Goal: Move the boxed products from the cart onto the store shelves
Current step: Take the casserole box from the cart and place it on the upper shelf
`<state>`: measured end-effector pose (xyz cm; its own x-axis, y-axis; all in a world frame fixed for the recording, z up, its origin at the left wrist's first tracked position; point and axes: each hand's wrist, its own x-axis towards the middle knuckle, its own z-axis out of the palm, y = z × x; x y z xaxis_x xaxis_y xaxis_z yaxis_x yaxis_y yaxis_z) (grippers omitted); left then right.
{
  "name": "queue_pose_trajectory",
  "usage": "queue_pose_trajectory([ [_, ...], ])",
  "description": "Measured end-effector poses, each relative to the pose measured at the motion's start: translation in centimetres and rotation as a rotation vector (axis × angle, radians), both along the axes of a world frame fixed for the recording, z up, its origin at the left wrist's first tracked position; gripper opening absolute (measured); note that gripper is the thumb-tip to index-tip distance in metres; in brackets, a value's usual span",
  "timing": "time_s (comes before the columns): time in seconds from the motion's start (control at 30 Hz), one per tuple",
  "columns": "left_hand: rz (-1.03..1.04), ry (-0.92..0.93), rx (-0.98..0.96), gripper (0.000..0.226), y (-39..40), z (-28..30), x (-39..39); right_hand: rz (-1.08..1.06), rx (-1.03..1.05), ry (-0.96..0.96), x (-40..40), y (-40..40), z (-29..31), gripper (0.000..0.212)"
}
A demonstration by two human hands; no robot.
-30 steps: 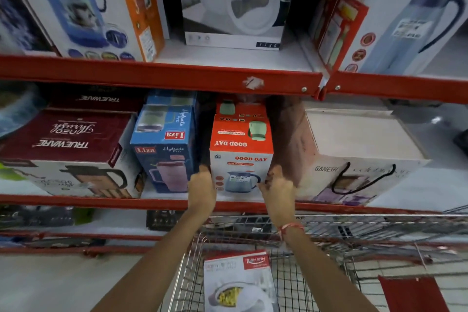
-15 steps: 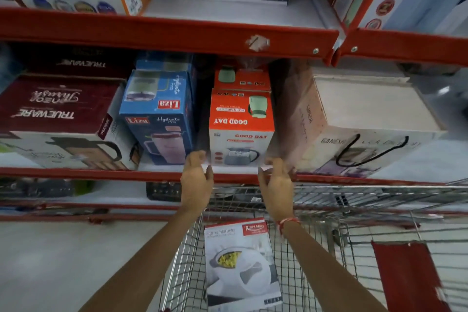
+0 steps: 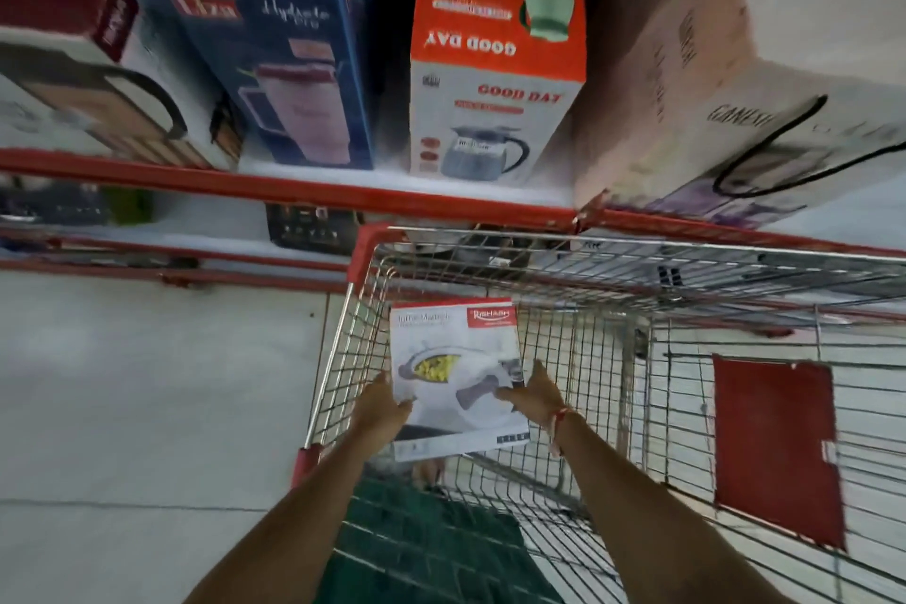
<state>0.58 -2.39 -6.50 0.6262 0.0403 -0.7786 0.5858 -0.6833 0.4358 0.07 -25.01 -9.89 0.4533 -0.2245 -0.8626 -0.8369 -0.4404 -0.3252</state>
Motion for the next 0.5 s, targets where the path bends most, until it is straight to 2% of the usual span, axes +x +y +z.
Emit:
queue_pose_trajectory([
  [0.07, 0.013, 0.089, -0.035, 0.047, 0.0, -1.0, -0.6, -0.04, 0.05, 0.054, -0.7, -0.4, -1.8, 0.101],
  [0.17, 0.048, 0.124, -0.039, 0.058, 0.3, -1.6, -0.4, -0.045, 0.074, 0.017, -0.7, -0.4, -2.4, 0.063],
  [0.2, 0.071, 0.123, -0.034, 0.057, 0.4, -1.5, -0.3, -0.053, 0.07, 0.012, -0.7, -0.4, -2.1, 0.057],
  [0.23, 0.094, 0.125, -0.031, 0.057, 0.6, -1.3, -0.3, -0.093, 0.076, 0.02, -0.8, -0.4, -1.7, 0.063],
  [0.33, 0.123, 0.102, 0.004, 0.059, 1.5, -0.2, -0.7, -0.166, 0.095, 0.026, -1.6, -0.5, -0.5, 0.103],
  [0.37, 0.119, 0.077, 0.013, 0.059, 1.8, 0.3, -0.9, -0.158, 0.098, 0.013, -2.0, -0.4, 0.1, 0.104],
  [0.5, 0.048, -0.044, 0.001, 0.057, 2.9, 3.1, -1.8, -0.183, 0.105, -0.092, -3.3, -0.1, 3.0, 0.059],
])
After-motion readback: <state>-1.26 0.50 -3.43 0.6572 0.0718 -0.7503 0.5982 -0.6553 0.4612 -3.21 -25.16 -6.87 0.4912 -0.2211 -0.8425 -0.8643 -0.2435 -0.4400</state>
